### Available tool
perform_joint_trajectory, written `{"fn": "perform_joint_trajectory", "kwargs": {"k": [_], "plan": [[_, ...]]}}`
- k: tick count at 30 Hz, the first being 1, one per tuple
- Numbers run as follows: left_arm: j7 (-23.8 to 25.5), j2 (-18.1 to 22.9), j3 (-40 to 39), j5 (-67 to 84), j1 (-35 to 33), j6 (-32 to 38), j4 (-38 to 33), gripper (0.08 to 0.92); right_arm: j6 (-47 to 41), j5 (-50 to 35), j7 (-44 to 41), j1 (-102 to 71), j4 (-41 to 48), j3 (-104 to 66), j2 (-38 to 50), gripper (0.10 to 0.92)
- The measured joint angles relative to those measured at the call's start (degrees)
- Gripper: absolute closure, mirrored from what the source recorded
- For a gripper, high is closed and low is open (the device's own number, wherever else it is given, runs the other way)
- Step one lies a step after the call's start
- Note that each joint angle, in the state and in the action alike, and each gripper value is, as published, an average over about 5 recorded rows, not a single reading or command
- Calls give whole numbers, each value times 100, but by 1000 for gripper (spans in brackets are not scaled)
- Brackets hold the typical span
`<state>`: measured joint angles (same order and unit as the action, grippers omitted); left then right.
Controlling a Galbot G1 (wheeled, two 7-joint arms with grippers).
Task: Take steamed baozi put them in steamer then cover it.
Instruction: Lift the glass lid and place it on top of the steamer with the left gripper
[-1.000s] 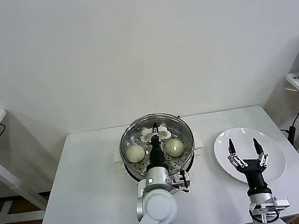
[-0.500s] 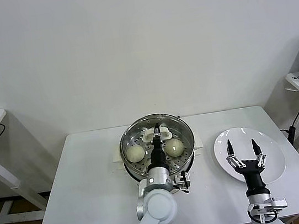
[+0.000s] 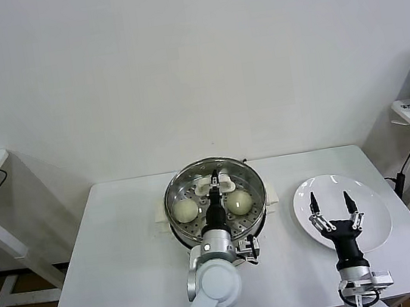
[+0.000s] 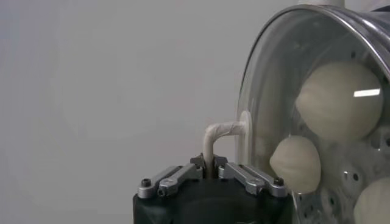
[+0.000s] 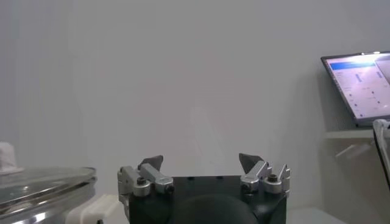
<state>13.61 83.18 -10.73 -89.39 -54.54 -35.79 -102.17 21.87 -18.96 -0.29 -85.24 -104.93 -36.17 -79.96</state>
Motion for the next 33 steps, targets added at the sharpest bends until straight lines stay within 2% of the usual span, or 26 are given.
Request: {"fn": "perform_joint_trajectory", "kwargs": {"k": [24, 27, 33], "plan": [[-90, 0, 96, 76, -44, 84, 74, 811, 23, 33, -29, 30, 33, 37, 9, 203], [-112, -13, 114, 76, -66, 104, 53, 770, 24, 35, -30, 31, 36, 40, 14, 203], [-151, -107, 84, 106, -151, 111, -85, 598, 28, 34, -32, 39, 64, 36, 41, 203]]}}
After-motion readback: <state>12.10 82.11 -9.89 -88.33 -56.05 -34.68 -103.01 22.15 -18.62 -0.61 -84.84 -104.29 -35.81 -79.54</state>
